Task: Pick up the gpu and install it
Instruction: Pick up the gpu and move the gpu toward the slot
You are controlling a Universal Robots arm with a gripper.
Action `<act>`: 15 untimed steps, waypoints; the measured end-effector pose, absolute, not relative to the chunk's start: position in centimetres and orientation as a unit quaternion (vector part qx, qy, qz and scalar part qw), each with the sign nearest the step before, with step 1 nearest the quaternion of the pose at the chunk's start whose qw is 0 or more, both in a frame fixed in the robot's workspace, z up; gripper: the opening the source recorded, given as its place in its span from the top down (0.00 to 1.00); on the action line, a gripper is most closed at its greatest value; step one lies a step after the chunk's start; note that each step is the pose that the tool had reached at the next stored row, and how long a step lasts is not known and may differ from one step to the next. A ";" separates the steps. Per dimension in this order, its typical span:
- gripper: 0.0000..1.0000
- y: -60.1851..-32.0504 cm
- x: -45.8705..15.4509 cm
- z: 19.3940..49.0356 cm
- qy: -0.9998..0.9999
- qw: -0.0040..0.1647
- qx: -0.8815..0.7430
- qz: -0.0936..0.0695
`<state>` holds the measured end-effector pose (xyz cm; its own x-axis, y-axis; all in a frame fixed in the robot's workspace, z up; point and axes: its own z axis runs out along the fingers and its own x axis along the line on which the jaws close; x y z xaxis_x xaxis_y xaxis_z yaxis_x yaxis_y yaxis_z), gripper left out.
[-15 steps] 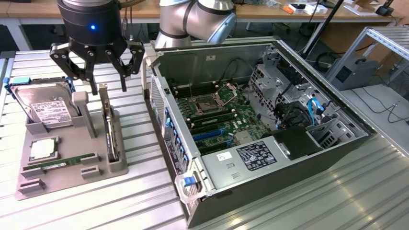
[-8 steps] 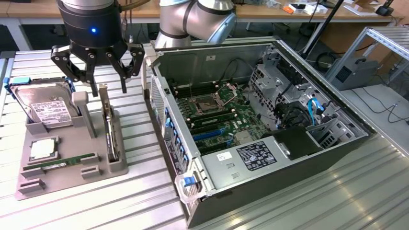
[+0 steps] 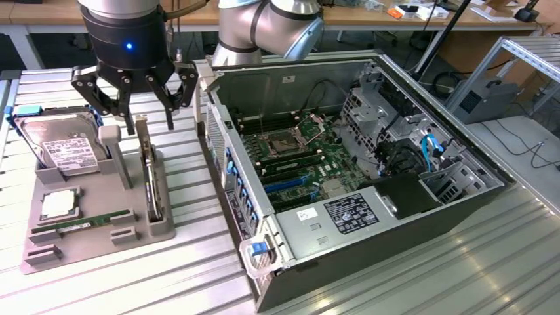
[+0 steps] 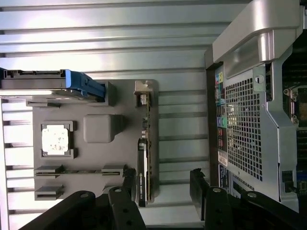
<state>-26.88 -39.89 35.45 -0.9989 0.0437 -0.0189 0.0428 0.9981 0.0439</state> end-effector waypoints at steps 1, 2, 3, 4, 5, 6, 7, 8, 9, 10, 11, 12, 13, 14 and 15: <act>0.43 -39.9 -26.9 35.4 0.999 0.010 0.022 0.022; 0.43 -39.9 -26.9 35.4 0.999 0.010 0.022 0.022; 0.43 -39.9 -26.9 35.3 0.999 0.010 0.022 0.022; 0.43 -39.9 -26.9 35.3 0.999 0.010 0.022 0.022; 0.43 -39.9 -26.9 35.2 0.999 0.010 0.022 0.022; 0.43 -39.9 -26.9 35.1 0.999 0.010 0.022 0.022; 0.43 -39.9 -26.9 35.0 0.999 0.010 0.022 0.022; 0.43 -39.9 -26.9 34.9 0.999 0.010 0.022 0.022; 0.43 -39.9 -26.9 34.8 0.999 0.010 0.022 0.022; 0.43 -39.9 -26.9 34.7 0.999 0.010 0.022 0.022; 0.43 -39.9 -26.9 34.6 0.999 0.010 0.022 0.022; 0.43 -39.9 -26.9 34.5 0.999 0.010 0.022 0.022; 0.43 -39.9 -26.9 34.4 0.999 0.010 0.022 0.022; 0.43 -39.9 -26.9 34.3 0.999 0.010 0.022 0.022; 0.43 -39.9 -26.9 34.3 0.999 0.010 0.022 0.022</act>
